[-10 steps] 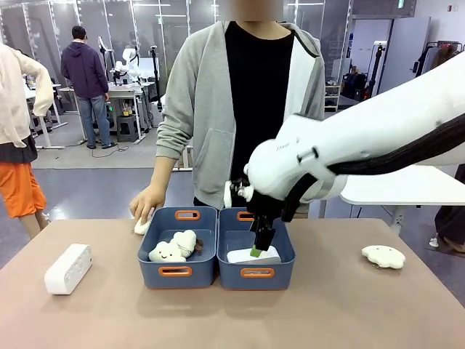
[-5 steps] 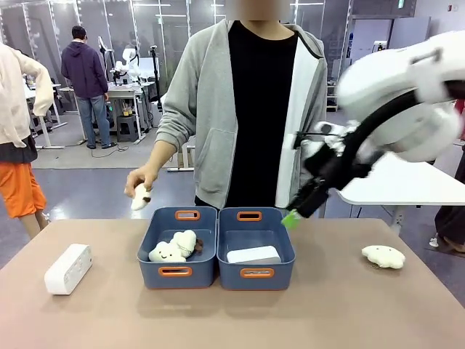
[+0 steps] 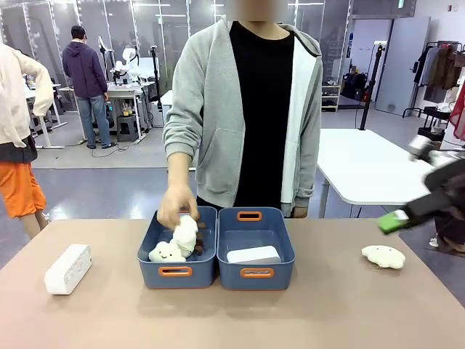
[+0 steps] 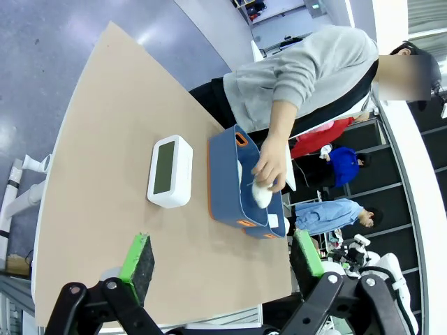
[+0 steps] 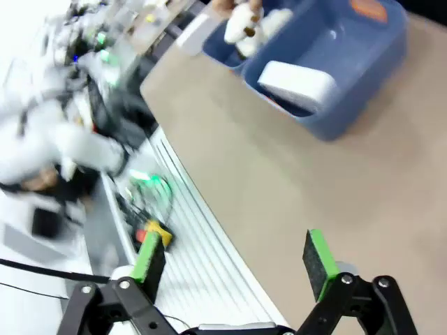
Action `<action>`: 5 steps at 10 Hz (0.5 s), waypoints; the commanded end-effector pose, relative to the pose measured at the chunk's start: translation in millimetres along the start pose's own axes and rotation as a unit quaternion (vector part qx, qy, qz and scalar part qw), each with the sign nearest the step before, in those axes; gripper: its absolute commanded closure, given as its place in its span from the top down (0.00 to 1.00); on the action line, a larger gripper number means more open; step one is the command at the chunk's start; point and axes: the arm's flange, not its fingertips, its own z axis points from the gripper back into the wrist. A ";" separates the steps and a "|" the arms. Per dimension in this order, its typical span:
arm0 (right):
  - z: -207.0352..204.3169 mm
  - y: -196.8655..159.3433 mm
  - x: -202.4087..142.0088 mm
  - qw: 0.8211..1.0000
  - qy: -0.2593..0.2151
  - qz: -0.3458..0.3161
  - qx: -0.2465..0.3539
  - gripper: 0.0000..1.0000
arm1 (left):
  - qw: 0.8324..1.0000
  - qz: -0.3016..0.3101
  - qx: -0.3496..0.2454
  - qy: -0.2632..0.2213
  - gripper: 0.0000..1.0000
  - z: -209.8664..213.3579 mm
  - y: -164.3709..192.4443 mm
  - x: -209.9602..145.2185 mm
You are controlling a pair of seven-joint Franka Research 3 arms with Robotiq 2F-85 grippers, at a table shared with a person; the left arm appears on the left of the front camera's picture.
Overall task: Sort the digital clocks into the basket.
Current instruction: Pick up the Digital clock from the table and place it into the empty Plastic storage basket.
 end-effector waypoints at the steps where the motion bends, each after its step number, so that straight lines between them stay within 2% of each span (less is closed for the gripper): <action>1: 40.8 -11.4 -58.1 0.993 -0.045 -0.105 -0.032 1.00 | 1.000 -0.009 -0.012 -0.005 1.00 0.8 -0.8 1.1; 3: 57.0 -29.0 -116.3 0.984 -0.090 -0.147 -0.039 1.00 | 1.000 -0.009 -0.012 -0.005 1.00 0.8 -0.8 1.1; 4: 54.0 -36.8 -127.9 0.984 -0.103 -0.139 -0.036 1.00 | 1.000 -0.009 -0.012 -0.005 1.00 0.8 -0.8 1.1; 5: 70.1 -34.5 -100.6 0.989 -0.071 -0.126 -0.044 1.00 | 1.000 -0.009 -0.012 -0.005 1.00 0.8 -0.8 1.1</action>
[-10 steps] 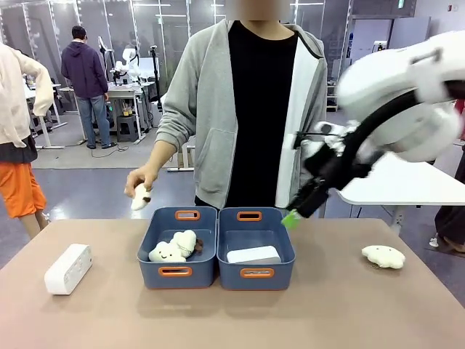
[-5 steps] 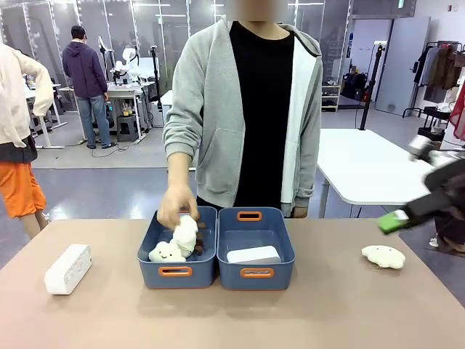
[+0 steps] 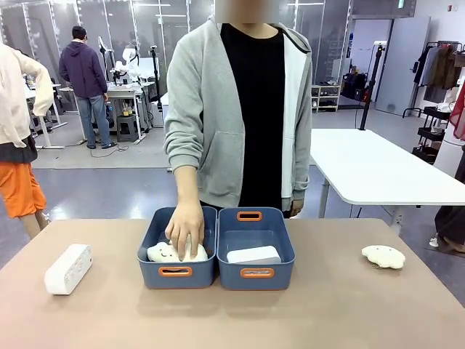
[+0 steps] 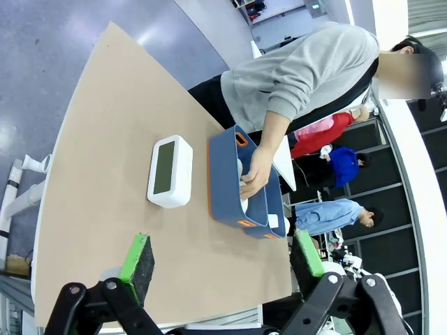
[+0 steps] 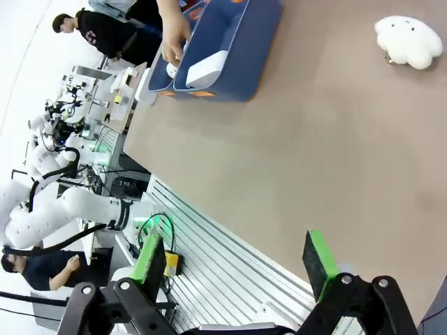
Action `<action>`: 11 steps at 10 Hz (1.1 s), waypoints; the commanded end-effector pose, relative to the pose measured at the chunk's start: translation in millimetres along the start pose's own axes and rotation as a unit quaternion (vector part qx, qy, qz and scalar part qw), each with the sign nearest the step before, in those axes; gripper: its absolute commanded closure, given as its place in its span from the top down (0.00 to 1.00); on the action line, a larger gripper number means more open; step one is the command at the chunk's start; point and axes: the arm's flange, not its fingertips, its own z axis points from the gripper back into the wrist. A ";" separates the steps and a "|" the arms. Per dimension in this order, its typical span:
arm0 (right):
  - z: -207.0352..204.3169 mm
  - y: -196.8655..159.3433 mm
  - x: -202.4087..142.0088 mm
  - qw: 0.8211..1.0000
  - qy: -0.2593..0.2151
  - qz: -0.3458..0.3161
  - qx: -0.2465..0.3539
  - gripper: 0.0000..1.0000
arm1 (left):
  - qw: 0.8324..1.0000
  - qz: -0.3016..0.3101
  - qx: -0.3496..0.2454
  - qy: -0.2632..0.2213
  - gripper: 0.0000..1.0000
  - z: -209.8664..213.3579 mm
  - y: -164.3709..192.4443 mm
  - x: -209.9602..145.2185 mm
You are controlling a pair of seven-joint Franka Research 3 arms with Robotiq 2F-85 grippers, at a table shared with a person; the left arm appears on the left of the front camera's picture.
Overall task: Sort the digital clocks into the basket.
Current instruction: Pick up the Digital clock from the table and place it into the empty Plastic storage basket.
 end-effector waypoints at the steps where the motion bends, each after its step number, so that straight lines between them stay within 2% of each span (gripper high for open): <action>1: -14.1 15.9 11.5 1.000 0.020 0.022 0.002 1.00 | 1.000 -0.009 -0.012 -0.005 1.00 0.6 -0.7 1.1; 2: -14.1 15.9 11.5 1.000 0.020 0.022 0.002 1.00 | 1.000 0.000 0.000 0.000 1.00 0.0 0.0 0.0; 3: -14.1 15.9 11.5 1.000 0.020 0.022 0.002 1.00 | 0.996 -0.056 0.025 0.069 1.00 -15.3 -26.3 10.8; 4: -14.1 15.9 11.5 1.000 0.020 0.022 0.002 1.00 | 0.980 -0.126 0.059 0.144 1.00 -38.6 -52.2 20.7; 5: -14.1 15.9 11.5 1.000 0.020 0.022 0.002 1.00 | 0.961 -0.179 0.074 0.195 1.00 -61.9 -79.2 28.4; 6: -14.1 15.9 11.5 1.000 0.020 0.022 0.002 1.00 | 0.935 -0.235 0.104 0.246 1.00 -81.3 -101.9 32.4; 7: -14.1 15.9 11.5 1.000 0.020 0.022 0.002 1.00 | 0.897 -0.301 0.127 0.299 1.00 -113.1 -121.0 34.4; 8: -14.1 15.9 11.5 1.000 0.020 0.022 0.002 1.00 | 0.865 -0.341 0.142 0.338 1.00 -136.6 -135.2 30.2; 11: -14.1 15.9 11.5 1.000 0.020 0.022 0.002 1.00 | 0.824 -0.403 0.142 0.372 1.00 -176.4 -156.1 15.6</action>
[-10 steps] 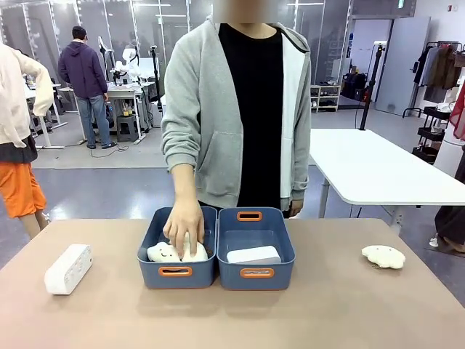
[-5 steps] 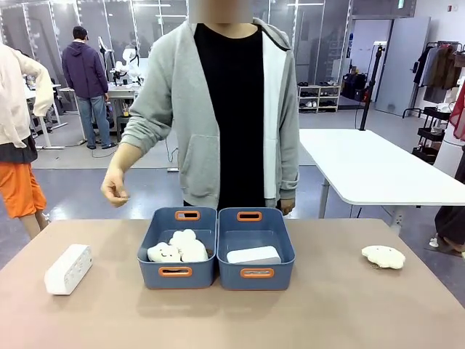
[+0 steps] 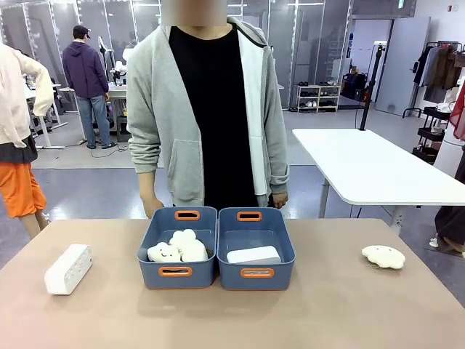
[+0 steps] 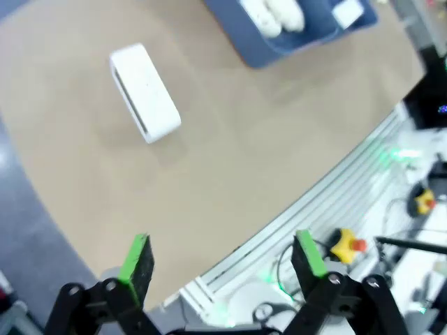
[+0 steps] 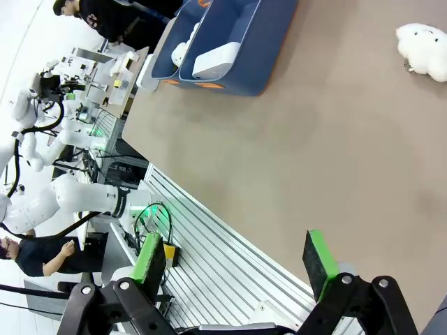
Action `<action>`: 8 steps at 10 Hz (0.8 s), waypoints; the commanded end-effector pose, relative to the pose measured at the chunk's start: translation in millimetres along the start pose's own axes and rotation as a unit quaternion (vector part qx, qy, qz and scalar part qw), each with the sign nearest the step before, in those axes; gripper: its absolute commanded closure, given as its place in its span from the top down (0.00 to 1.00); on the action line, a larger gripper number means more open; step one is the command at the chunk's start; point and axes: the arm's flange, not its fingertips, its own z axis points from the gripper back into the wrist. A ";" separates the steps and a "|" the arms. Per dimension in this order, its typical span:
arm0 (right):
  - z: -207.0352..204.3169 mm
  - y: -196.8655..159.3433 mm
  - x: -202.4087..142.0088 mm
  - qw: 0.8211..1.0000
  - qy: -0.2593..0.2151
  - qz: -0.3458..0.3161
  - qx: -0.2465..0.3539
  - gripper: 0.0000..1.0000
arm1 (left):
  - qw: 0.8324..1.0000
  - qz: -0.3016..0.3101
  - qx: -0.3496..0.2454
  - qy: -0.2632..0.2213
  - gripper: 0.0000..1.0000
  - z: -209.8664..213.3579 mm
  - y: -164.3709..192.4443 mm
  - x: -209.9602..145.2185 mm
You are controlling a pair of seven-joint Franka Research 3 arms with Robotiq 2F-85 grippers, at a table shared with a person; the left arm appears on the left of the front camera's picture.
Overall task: Sort the digital clocks into the basket.
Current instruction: Pick up the Digital clock from the table and place it into the empty Plastic storage basket.
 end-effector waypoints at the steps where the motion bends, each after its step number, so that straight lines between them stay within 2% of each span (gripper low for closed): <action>1: -0.3 2.7 0.8 1.000 -0.002 -0.001 0.001 1.00 | 0.998 0.020 -0.044 -0.044 1.00 4.0 -0.4 -1.6; 2: -0.3 2.7 0.8 1.000 -0.002 -0.001 0.001 1.00 | 1.000 0.000 0.000 0.000 1.00 0.0 0.0 0.0; 5: -0.3 2.7 0.8 1.000 -0.002 -0.001 0.001 1.00 | 1.000 -0.005 -0.012 -0.006 1.00 -1.7 -0.5 1.4; 6: -0.3 2.7 0.8 1.000 -0.002 -0.001 0.001 1.00 | 0.997 0.061 0.038 0.036 1.00 -26.5 9.5 27.8; 7: -0.3 2.7 0.8 1.000 -0.002 -0.001 0.001 1.00 | 0.992 0.095 0.056 0.051 1.00 -53.7 12.7 50.9; 8: -0.3 2.7 0.8 1.000 -0.002 -0.001 0.001 1.00 | 0.981 0.147 0.109 0.061 1.00 -83.2 16.0 64.3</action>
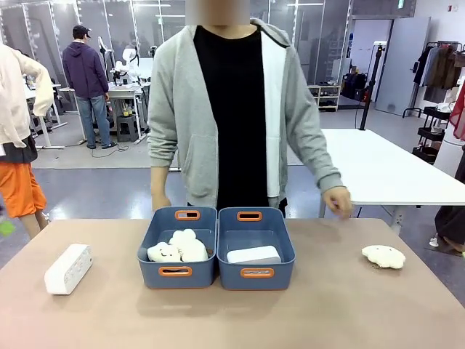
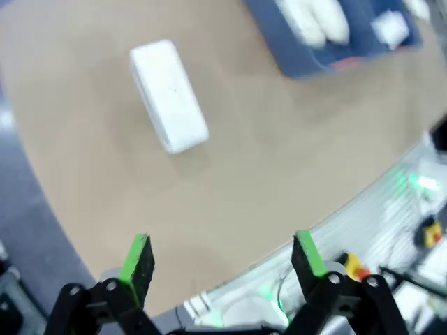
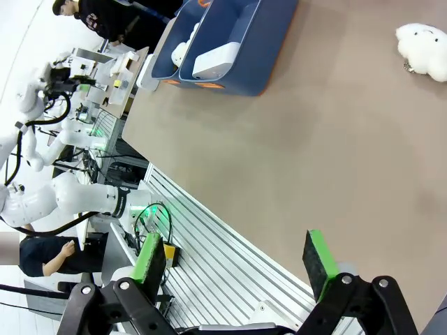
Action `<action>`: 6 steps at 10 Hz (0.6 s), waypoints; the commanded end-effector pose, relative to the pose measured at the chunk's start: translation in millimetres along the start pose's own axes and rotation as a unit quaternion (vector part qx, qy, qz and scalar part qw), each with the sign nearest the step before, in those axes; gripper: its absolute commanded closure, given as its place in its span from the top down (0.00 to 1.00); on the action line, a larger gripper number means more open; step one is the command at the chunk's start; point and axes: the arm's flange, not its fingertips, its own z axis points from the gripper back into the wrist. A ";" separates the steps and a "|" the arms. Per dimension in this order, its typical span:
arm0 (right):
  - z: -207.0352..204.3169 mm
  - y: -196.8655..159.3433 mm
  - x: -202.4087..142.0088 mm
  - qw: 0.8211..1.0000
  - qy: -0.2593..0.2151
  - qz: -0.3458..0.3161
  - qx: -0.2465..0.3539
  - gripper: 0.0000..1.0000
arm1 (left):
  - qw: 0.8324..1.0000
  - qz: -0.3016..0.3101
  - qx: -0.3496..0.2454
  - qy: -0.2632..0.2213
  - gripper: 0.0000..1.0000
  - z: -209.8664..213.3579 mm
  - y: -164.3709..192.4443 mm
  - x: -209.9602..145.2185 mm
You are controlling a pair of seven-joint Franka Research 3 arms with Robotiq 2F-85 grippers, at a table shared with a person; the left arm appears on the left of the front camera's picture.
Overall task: Sort the digital clocks into the basket.
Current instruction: Pick up the Digital clock from the table and place it into the empty Plastic storage basket.
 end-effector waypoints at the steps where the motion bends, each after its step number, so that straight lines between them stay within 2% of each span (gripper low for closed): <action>1: -0.4 2.7 0.7 1.000 -0.002 -0.001 0.001 1.00 | 0.994 0.082 0.060 0.042 1.00 -54.0 -3.1 33.2; 3: -0.4 2.7 0.7 1.000 -0.002 -0.001 0.001 1.00 | 0.990 0.112 0.065 0.051 1.00 -73.8 -10.3 37.9; 4: -0.4 2.7 0.7 1.000 -0.002 -0.001 0.001 1.00 | 0.985 0.132 0.101 0.053 1.00 -88.9 -10.8 39.1; 6: -0.4 2.7 0.7 1.000 -0.002 -0.001 0.001 1.00 | 0.978 0.162 0.114 0.065 1.00 -126.9 -8.9 42.9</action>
